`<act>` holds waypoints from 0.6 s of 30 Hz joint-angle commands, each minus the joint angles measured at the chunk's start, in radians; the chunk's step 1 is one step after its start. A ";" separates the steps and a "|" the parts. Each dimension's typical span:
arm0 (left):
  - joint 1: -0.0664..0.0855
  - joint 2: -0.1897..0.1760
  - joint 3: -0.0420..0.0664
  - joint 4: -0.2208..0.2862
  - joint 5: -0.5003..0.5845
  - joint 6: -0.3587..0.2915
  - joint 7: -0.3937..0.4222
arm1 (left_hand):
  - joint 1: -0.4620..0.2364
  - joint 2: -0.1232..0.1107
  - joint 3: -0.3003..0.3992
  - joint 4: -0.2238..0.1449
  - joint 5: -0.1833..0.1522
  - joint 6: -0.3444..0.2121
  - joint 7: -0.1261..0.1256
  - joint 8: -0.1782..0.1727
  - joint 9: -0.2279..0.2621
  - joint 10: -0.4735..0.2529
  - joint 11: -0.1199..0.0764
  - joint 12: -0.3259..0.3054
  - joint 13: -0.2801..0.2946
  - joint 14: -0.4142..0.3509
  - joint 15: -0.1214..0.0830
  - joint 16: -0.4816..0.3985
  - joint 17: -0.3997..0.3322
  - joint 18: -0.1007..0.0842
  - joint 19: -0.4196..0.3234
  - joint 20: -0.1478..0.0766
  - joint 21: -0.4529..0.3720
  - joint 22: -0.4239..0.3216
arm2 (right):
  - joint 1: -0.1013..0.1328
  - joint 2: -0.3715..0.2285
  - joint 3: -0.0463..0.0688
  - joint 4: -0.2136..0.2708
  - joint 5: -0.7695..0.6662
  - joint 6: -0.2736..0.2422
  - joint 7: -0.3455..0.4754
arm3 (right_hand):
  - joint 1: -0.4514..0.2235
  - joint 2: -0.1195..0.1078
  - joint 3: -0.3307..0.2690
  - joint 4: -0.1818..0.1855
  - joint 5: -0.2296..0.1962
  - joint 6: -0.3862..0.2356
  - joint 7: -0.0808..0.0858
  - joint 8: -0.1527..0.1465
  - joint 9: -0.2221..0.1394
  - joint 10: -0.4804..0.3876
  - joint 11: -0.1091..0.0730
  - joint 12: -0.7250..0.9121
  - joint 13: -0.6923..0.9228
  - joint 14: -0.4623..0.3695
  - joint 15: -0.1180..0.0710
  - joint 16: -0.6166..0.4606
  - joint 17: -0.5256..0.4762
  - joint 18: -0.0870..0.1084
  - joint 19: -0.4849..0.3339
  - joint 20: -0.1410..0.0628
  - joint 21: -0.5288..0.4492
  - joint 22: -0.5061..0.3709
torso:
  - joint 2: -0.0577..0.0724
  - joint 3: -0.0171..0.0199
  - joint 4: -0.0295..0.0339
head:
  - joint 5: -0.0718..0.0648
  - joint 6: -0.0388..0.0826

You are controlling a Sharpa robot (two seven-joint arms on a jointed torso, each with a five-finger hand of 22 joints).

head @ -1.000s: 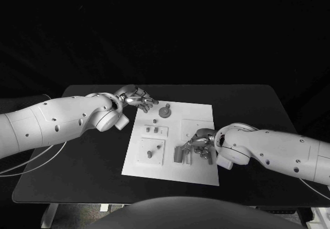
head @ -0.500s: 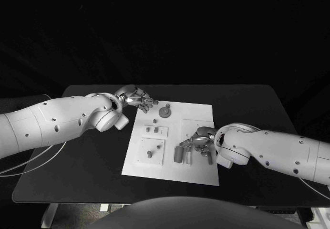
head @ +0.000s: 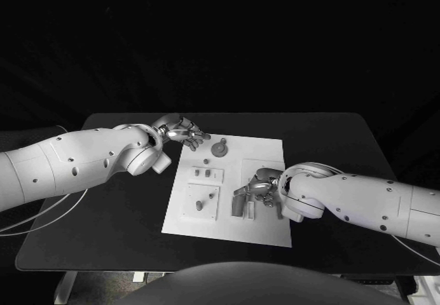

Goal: Assemble the parts on the task board

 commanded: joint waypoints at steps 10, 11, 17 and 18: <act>0.002 0.002 0.001 0.002 -0.006 0.018 -0.001 | -0.008 -0.002 -0.005 0.000 -0.007 -0.004 0.000 0.006 -0.002 -0.009 0.000 -0.005 0.002 -0.004 -0.001 -0.006 0.002 0.015 -0.007 0.002 -0.006 0.002 | -0.001 0.028 0.000 -0.020 -0.085 0.036 -0.023 | 0.046 0.033 -0.024 -0.036 -0.005 -0.001 0.000 0.005 0.012 -0.011 -0.002 0.010 0.002 0.002 -0.003 -0.004 0.003 0.047 -0.003 -0.004 0.002 0.018 | 0.000 0.0007 -0.0006 | 0.005 0.000; 0.002 0.003 0.001 0.001 -0.006 0.018 -0.001 | -0.008 -0.002 -0.005 0.000 -0.007 -0.004 0.000 0.006 -0.002 -0.009 0.000 -0.005 0.002 -0.004 -0.001 -0.006 0.002 0.015 -0.007 0.002 -0.006 0.002 | -0.001 0.031 0.000 -0.023 -0.085 0.036 -0.023 | 0.050 0.036 -0.026 -0.042 -0.005 0.000 0.000 0.006 0.013 -0.011 -0.002 0.010 0.002 0.002 -0.004 -0.003 0.003 0.047 -0.003 -0.004 0.002 0.018 | 0.000 0.0007 -0.0008 | 0.004 0.000; 0.002 0.003 0.001 0.002 -0.006 0.020 -0.003 | -0.008 -0.002 -0.005 0.000 -0.007 -0.004 0.000 0.006 -0.002 -0.009 0.000 -0.005 0.002 -0.004 -0.001 -0.006 0.002 0.015 -0.007 0.002 -0.006 0.002 | -0.001 0.039 0.000 -0.032 -0.089 0.033 -0.029 | 0.067 0.060 -0.039 -0.073 -0.005 0.005 -0.003 0.010 0.019 -0.010 -0.004 0.012 0.002 0.003 -0.005 -0.003 0.003 0.047 -0.003 -0.004 0.004 0.018 | 0.000 0.0015 -0.0004 | 0.003 0.000; 0.002 0.003 0.001 0.002 -0.006 0.020 -0.003 | -0.008 -0.001 -0.005 0.000 -0.007 -0.004 0.000 0.006 -0.002 -0.009 0.000 -0.006 0.002 -0.004 -0.001 -0.006 0.002 0.015 -0.007 0.002 -0.005 0.002 | -0.002 0.040 0.000 -0.033 -0.089 0.034 -0.028 | 0.069 0.067 -0.040 -0.077 -0.005 0.006 -0.003 0.011 0.020 -0.010 -0.004 0.012 0.002 0.003 -0.006 -0.002 0.003 0.047 -0.003 -0.004 0.004 0.018 | 0.000 0.0012 -0.0005 | 0.003 0.000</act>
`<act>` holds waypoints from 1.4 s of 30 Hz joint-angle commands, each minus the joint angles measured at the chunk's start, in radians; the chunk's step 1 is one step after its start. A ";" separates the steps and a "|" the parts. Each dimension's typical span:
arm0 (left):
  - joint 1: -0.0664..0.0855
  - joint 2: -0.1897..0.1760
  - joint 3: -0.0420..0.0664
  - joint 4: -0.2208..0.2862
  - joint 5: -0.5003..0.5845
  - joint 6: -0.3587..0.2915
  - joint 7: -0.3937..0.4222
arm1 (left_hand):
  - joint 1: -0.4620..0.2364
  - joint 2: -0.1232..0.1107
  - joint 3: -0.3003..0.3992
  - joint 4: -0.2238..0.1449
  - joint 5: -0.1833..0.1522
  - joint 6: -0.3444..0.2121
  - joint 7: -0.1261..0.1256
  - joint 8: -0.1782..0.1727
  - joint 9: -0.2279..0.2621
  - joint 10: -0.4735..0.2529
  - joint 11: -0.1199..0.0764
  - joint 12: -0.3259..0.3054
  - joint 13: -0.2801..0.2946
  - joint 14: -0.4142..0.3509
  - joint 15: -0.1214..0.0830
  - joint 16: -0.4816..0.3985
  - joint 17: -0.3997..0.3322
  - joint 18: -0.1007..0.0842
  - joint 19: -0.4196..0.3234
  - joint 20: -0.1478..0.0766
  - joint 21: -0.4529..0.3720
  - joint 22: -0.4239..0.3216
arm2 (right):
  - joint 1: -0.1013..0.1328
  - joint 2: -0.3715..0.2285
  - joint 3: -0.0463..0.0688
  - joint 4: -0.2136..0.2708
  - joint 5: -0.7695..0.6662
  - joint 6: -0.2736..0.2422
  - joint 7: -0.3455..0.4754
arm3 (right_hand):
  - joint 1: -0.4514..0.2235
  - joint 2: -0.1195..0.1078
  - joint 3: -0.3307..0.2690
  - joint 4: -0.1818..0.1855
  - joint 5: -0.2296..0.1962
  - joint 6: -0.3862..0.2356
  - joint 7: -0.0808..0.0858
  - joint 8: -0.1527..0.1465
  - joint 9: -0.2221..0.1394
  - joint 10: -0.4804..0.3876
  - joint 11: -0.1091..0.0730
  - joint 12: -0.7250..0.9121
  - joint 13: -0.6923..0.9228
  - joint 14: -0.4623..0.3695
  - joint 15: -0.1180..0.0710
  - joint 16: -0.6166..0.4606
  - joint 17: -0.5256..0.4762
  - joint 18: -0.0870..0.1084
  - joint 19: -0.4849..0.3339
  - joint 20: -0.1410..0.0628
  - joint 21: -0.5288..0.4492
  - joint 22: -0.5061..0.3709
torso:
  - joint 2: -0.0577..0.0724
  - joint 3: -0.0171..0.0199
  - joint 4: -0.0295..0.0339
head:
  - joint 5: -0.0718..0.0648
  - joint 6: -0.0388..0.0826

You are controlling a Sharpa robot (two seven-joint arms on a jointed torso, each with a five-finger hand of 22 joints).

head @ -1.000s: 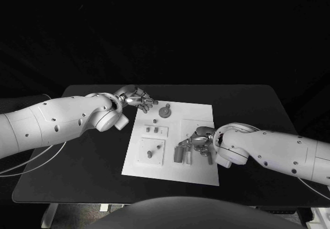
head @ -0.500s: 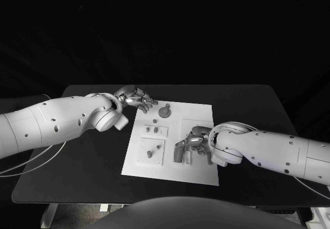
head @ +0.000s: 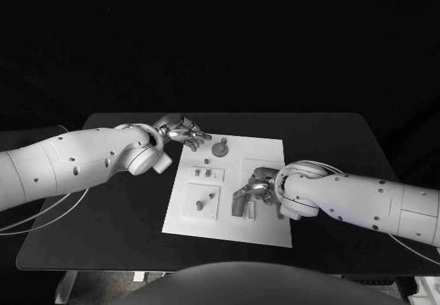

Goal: Assemble the parts on the task board

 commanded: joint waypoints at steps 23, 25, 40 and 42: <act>0.002 0.000 0.001 0.001 -0.007 0.017 -0.009 | -0.007 -0.001 -0.005 0.000 -0.007 -0.006 0.000 0.005 -0.002 -0.010 0.000 -0.006 0.002 -0.003 -0.001 -0.007 0.002 0.015 -0.006 0.001 -0.006 0.002 | -0.009 0.003 0.000 0.004 -0.018 0.017 0.023 | 0.054 0.083 -0.012 -0.100 -0.006 0.042 -0.014 0.023 0.016 0.009 -0.011 0.008 -0.004 0.011 -0.013 -0.001 0.000 0.047 0.001 -0.001 0.008 0.018 | 0.000 -0.0002 -0.0002 | 0.001 0.000; 0.002 0.000 0.001 0.000 -0.008 0.017 -0.010 | -0.007 -0.001 -0.005 0.000 -0.007 -0.006 0.000 0.005 -0.002 -0.010 0.000 -0.006 0.002 -0.003 -0.001 -0.007 0.002 0.015 -0.006 0.001 -0.006 0.002 | -0.009 0.002 0.000 0.004 -0.016 0.013 0.027 | 0.060 0.092 -0.012 -0.107 -0.006 0.048 -0.016 0.027 0.018 0.013 -0.013 0.008 -0.005 0.013 -0.015 -0.001 0.000 0.047 0.003 -0.001 0.009 0.017 | 0.000 0.0000 -0.0003 | 0.002 0.000; 0.002 -0.002 0.001 -0.001 -0.011 0.025 -0.019 | -0.009 -0.002 -0.005 0.001 -0.007 -0.007 0.001 0.005 -0.002 -0.011 0.001 -0.007 0.002 -0.003 -0.001 -0.007 0.003 0.015 -0.006 0.002 -0.006 0.002 | -0.010 -0.006 0.001 -0.004 0.025 -0.012 0.073 | 0.099 0.163 -0.011 -0.153 -0.006 0.058 -0.020 0.029 0.023 0.023 -0.017 0.004 -0.011 0.017 -0.018 -0.003 -0.003 0.047 0.004 0.003 0.010 0.017 | 0.000 0.0007 -0.0010 | 0.004 0.000; 0.002 -0.003 0.001 -0.001 -0.013 0.026 -0.022 | -0.009 -0.002 -0.005 0.001 -0.007 -0.007 0.001 0.005 -0.002 -0.011 0.001 -0.007 0.002 -0.004 -0.001 -0.008 0.003 0.015 -0.006 0.002 -0.006 0.002 | -0.010 -0.010 0.001 -0.003 0.032 -0.010 0.082 | 0.098 0.165 -0.012 -0.154 -0.006 0.057 -0.019 0.028 0.023 0.024 -0.016 0.004 -0.011 0.017 -0.018 -0.003 -0.003 0.047 0.004 0.003 0.010 0.017 | 0.000 0.0003 -0.0010 | 0.004 0.000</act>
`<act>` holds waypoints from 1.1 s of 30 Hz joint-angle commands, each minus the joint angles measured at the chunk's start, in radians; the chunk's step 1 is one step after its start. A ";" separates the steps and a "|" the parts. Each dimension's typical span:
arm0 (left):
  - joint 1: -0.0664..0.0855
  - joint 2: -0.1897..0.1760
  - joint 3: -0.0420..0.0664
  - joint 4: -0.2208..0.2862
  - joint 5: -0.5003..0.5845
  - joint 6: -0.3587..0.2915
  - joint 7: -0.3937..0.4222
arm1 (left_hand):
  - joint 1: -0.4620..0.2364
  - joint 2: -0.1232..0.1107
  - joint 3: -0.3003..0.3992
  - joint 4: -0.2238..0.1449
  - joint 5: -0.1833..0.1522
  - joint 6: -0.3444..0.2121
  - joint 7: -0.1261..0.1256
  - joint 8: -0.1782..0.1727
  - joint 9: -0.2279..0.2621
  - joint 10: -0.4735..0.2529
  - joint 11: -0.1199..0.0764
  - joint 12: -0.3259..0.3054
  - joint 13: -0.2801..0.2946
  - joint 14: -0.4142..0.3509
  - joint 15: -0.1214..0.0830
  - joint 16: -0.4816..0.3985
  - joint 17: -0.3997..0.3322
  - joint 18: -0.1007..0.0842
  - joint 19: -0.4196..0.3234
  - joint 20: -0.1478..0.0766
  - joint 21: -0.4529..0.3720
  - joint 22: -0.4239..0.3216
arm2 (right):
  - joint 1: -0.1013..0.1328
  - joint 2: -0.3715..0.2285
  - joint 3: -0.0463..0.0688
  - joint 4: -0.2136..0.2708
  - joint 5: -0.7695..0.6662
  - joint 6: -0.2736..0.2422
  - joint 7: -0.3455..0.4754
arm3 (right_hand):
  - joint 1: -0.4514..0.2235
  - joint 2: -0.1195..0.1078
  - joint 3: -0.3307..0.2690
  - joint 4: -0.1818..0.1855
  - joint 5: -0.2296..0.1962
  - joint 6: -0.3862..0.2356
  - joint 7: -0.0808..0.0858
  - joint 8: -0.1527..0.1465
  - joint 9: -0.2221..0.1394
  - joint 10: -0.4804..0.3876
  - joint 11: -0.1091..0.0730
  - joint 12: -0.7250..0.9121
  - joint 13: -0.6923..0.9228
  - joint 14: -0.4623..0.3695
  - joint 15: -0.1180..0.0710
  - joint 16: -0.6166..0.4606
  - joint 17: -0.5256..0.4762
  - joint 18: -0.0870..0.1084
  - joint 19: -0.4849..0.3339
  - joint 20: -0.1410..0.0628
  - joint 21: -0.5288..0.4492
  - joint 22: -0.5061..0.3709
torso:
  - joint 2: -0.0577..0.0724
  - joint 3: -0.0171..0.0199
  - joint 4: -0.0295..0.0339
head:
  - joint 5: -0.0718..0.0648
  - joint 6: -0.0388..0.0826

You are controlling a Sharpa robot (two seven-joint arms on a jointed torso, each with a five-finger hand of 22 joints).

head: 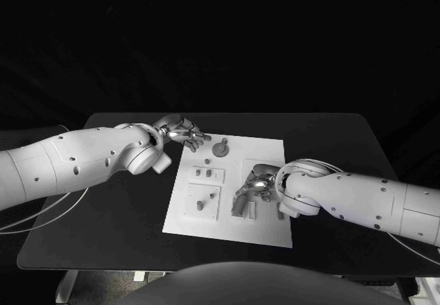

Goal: Assemble the parts on the task board

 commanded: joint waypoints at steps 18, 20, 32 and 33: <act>0.002 -0.001 0.000 0.000 -0.010 0.027 -0.015 | -0.010 -0.005 -0.004 0.003 -0.003 -0.010 0.002 0.004 -0.003 -0.012 -0.001 -0.007 0.001 -0.005 -0.001 -0.006 0.003 0.015 -0.007 0.002 -0.008 0.002 | -0.010 0.000 -0.008 -0.025 0.065 0.072 0.045 | -0.020 -0.009 -0.010 -0.011 0.007 -0.003 0.005 -0.010 -0.002 -0.003 -0.002 -0.005 -0.003 0.001 -0.006 -0.006 -0.002 0.047 -0.003 0.001 0.002 0.016 | 0.000 -0.0008 0.0002 | 0.003 0.000; 0.002 -0.001 0.000 0.001 -0.010 0.027 -0.016 | -0.009 -0.005 -0.004 0.003 -0.003 -0.010 0.002 0.004 -0.003 -0.012 -0.001 -0.007 0.001 -0.005 -0.001 -0.006 0.003 0.015 -0.007 0.002 -0.008 0.002 | -0.010 -0.001 -0.008 -0.026 0.051 0.059 0.048 | -0.023 -0.020 -0.014 -0.011 0.007 -0.005 0.006 -0.012 -0.003 -0.004 -0.001 -0.005 -0.003 0.000 -0.005 -0.006 -0.002 0.047 -0.004 0.002 0.001 0.016 | 0.000 -0.0004 0.0001 | 0.002 0.000; 0.002 -0.001 0.000 0.001 -0.011 0.026 -0.015 | -0.008 -0.005 -0.003 0.003 -0.003 -0.011 0.003 0.004 -0.003 -0.014 0.000 -0.008 0.001 -0.004 -0.001 -0.007 0.004 0.015 -0.007 0.002 -0.008 0.002 | -0.010 -0.008 -0.008 -0.025 0.015 0.001 0.070 | -0.031 -0.049 -0.015 0.005 0.007 -0.009 0.008 -0.017 -0.004 -0.004 0.001 -0.004 -0.002 0.000 -0.004 -0.006 -0.002 0.047 -0.001 0.001 0.000 0.014 | 0.000 -0.0003 -0.0003 | 0.004 0.000; 0.002 -0.001 0.000 0.001 -0.012 0.026 -0.014 | -0.008 -0.005 -0.003 0.003 -0.003 -0.011 0.003 0.004 -0.003 -0.014 0.000 -0.008 0.001 -0.004 -0.001 -0.007 0.004 0.015 -0.007 0.002 -0.008 0.002 | -0.010 -0.010 -0.008 -0.024 0.008 -0.007 0.076 | -0.032 -0.053 -0.015 0.006 0.007 -0.009 0.008 -0.017 -0.004 -0.004 0.001 -0.004 -0.002 0.001 -0.004 -0.006 -0.002 0.047 0.000 0.001 0.000 0.014 | 0.000 0.0000 -0.0003 | 0.004 0.000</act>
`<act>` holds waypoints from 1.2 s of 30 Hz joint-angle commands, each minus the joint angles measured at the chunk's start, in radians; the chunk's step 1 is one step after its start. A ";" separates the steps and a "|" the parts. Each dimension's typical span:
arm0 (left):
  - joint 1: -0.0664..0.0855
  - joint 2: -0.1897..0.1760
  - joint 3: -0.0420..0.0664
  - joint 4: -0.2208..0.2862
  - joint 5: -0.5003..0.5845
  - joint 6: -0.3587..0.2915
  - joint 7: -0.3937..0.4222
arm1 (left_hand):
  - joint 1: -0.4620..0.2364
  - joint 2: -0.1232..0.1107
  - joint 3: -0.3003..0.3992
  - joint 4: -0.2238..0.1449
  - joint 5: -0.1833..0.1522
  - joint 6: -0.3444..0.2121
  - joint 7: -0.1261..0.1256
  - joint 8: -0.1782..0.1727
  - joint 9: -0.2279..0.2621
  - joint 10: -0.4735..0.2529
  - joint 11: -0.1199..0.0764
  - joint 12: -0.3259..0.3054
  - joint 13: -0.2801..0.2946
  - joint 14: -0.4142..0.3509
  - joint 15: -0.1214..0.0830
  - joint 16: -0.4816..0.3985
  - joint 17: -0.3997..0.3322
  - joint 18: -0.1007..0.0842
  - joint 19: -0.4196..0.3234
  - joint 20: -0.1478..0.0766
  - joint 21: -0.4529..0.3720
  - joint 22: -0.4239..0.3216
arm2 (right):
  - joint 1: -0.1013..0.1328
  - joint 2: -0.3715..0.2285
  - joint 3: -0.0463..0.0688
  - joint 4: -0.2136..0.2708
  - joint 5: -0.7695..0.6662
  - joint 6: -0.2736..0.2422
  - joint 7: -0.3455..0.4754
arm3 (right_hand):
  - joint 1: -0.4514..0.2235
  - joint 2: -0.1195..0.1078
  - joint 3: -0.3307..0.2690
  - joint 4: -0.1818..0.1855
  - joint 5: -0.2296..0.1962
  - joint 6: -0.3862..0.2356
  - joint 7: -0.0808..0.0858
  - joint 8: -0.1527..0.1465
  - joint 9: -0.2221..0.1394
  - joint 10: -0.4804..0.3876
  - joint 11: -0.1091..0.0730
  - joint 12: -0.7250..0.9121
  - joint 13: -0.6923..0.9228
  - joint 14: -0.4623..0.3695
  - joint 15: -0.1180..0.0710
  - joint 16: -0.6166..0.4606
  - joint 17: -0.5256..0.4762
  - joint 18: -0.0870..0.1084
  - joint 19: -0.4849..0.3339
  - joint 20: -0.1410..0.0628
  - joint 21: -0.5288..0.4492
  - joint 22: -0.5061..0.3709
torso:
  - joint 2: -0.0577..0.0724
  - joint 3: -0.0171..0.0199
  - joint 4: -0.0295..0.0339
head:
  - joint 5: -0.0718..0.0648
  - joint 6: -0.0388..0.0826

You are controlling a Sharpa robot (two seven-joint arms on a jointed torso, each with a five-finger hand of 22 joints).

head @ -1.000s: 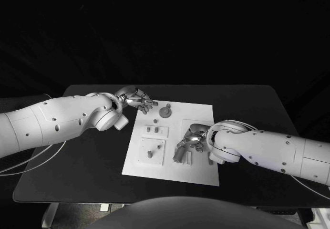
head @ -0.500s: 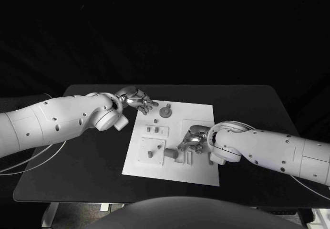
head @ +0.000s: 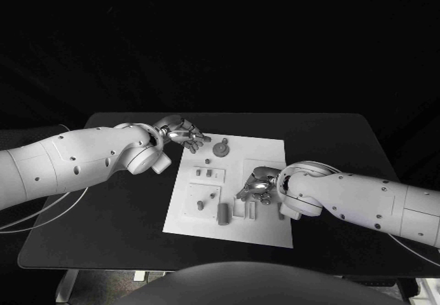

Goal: Assemble the parts on the task board

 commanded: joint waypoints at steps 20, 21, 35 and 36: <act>0.001 -0.003 0.001 -0.004 -0.004 0.005 0.014 | -0.001 -0.002 -0.002 0.001 -0.003 -0.008 -0.001 0.004 -0.001 -0.007 0.000 -0.005 0.002 -0.004 -0.001 -0.007 0.002 0.016 -0.007 0.002 -0.005 0.002 | -0.003 -0.059 -0.002 0.046 -0.411 -0.192 0.548 | 0.308 -0.119 -0.034 -0.054 0.006 -0.251 0.072 -0.126 -0.032 -0.136 0.072 0.019 0.036 -0.103 0.068 -0.018 0.013 0.026 -0.094 0.017 -0.025 0.022 | 0.000 0.0008 -0.0009 | 0.007 0.000; 0.001 -0.003 0.001 -0.004 -0.004 0.005 0.014 | -0.001 -0.002 -0.002 0.001 -0.003 -0.008 -0.001 0.004 -0.001 -0.007 0.000 -0.005 0.002 -0.004 -0.001 -0.007 0.002 0.016 -0.007 0.002 -0.005 0.002 | -0.003 -0.059 -0.002 0.047 -0.431 -0.188 0.549 | 0.308 -0.119 -0.034 -0.054 0.006 -0.251 0.072 -0.126 -0.032 -0.136 0.072 0.019 0.036 -0.103 0.068 -0.018 0.013 0.026 -0.094 0.017 -0.025 0.022 | 0.000 0.0009 -0.0009 | 0.007 0.000; 0.001 -0.003 0.001 -0.006 -0.004 0.010 0.015 | 0.001 -0.002 -0.001 0.000 -0.003 -0.008 -0.001 0.004 -0.001 -0.007 0.000 -0.005 0.002 -0.004 -0.001 -0.007 0.003 0.016 -0.007 0.002 -0.005 0.002 | -0.014 -0.026 -0.005 0.054 -0.699 -0.217 0.548 | 0.466 -0.157 -0.070 -0.053 0.006 -0.348 0.003 -0.140 -0.029 -0.267 0.021 0.029 0.056 -0.248 0.027 -0.007 0.041 0.009 -0.212 0.054 -0.038 0.023 | 0.000 0.0007 -0.0003 | 0.009 0.000; 0.001 -0.003 0.000 -0.007 -0.004 0.011 0.015 | 0.001 -0.002 -0.001 0.000 -0.003 -0.008 -0.001 0.004 -0.001 -0.007 0.000 -0.005 0.002 -0.004 -0.001 -0.007 0.003 0.016 -0.007 0.002 -0.005 0.002 | -0.015 -0.020 -0.008 0.054 -0.719 -0.214 0.548 | 0.489 -0.155 -0.059 -0.053 0.006 -0.337 -0.005 -0.130 -0.026 -0.273 0.019 0.032 0.057 -0.255 0.025 -0.004 0.042 0.008 -0.217 0.058 -0.037 0.022 | 0.000 0.0010 -0.0004 | 0.010 0.000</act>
